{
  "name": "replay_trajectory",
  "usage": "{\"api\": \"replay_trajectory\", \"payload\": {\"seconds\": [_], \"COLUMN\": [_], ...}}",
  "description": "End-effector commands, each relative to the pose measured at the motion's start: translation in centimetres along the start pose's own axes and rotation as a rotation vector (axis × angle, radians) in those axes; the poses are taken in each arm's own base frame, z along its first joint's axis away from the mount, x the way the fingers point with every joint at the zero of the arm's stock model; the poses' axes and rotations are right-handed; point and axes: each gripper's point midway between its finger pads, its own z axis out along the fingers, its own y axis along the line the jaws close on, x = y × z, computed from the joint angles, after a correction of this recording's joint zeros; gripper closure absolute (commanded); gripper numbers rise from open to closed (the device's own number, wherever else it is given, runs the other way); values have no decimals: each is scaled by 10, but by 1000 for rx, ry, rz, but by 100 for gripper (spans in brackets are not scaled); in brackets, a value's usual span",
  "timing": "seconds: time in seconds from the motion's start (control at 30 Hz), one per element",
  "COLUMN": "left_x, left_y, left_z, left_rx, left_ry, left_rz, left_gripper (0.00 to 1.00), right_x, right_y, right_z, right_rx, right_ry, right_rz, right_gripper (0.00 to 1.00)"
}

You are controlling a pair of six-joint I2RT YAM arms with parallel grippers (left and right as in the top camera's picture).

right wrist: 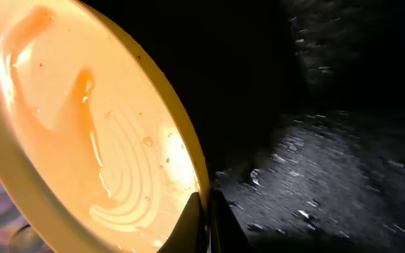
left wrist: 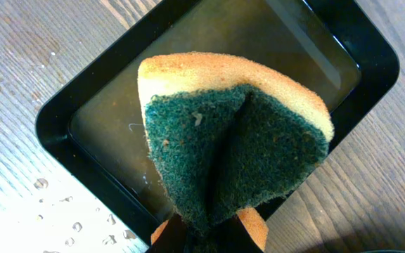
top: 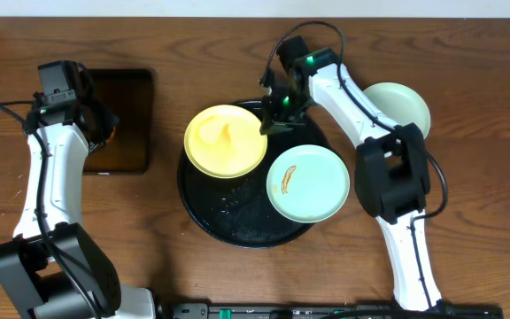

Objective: Clean dirty plates on tray and stack at the side
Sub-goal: 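Lift the yellow plate with the right gripper toward the right side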

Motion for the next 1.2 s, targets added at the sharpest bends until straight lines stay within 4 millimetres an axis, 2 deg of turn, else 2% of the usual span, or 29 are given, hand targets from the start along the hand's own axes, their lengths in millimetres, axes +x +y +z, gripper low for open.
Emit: {"api": "replay_trajectory", "payload": {"seconds": [0.0, 0.13, 0.23, 0.3, 0.4, 0.53, 0.7, 0.87, 0.97, 1.07, 1.17], "left_x": [3, 3, 3, 3, 3, 3, 3, 3, 4, 4, 4], "left_y": [4, 4, 4, 4, 4, 4, 4, 4, 4, 5, 5], "left_z": [4, 4, 4, 4, 4, 4, 4, 4, 4, 4, 4], "left_rx": [-14, -14, -14, -14, -14, -14, -14, -15, -15, -16, -17], "left_ry": [13, 12, 12, 12, 13, 13, 13, 13, 14, 16, 16], "left_rz": [8, 8, 8, 8, 8, 8, 8, 8, 8, 8, 8], "left_gripper": [92, 92, 92, 92, 92, 92, 92, 92, 92, 92, 92], "right_x": [-16, -20, -16, -10, -2, 7, 16, 24, 25, 23, 24], "right_y": [4, -5, 2, 16, 36, 62, 90, 113, 116, 111, 103], "right_z": [-74, -142, -184, -203, -220, -225, -221, -207, -194, -188, -178], "right_rx": [185, 499, 685, 784, 912, 1066, 1213, 1201, 1118, 1037, 912], "right_ry": [-189, -365, -458, -491, -528, -557, -578, -582, -568, -567, -539], "right_rz": [-87, -120, -189, -274, -358, -452, -541, -614, -612, -553, -477], "right_gripper": [99, 99, 99, 99, 99, 99, 99, 99, 99, 99, 90]}}
